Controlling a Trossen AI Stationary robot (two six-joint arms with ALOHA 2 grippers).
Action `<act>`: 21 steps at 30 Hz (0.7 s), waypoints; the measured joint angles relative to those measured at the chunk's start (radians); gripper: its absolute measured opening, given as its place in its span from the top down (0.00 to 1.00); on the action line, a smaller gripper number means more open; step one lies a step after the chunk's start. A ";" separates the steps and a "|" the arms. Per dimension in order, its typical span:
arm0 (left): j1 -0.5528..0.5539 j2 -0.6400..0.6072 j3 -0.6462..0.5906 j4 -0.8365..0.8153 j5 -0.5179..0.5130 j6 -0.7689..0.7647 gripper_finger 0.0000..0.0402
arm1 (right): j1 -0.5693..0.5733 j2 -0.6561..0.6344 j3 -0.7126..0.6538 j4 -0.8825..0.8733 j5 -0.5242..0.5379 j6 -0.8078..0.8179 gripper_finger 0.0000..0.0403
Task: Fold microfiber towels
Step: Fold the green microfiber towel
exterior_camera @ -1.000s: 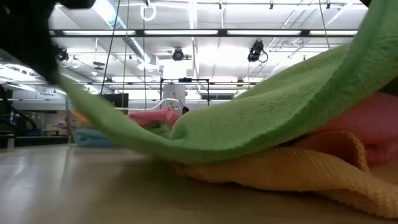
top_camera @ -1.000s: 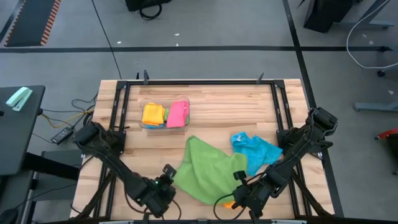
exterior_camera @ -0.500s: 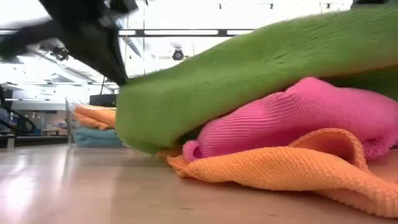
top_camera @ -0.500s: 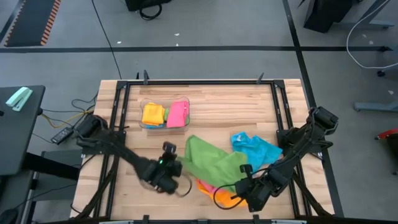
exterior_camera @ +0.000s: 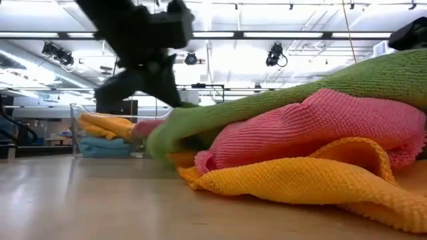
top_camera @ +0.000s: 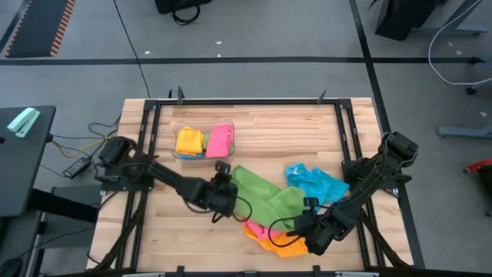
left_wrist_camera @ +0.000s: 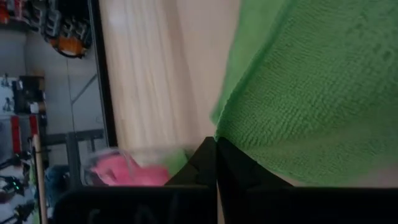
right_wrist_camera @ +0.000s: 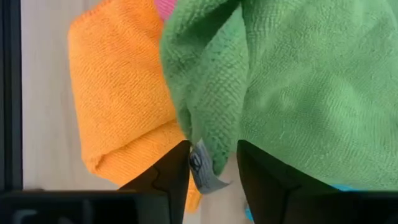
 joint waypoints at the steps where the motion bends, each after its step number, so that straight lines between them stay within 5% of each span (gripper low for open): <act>1: 0.014 0.000 0.000 0.024 -0.001 0.029 0.99 | 0.002 0.000 0.000 0.000 0.000 0.003 0.65; 10: 0.143 0.000 0.000 0.111 0.017 0.128 0.98 | 0.032 0.000 0.000 -0.022 -0.005 0.038 0.65; 21: 0.248 0.000 0.000 0.265 0.225 0.220 0.95 | 0.035 0.000 0.000 -0.029 -0.008 0.056 0.62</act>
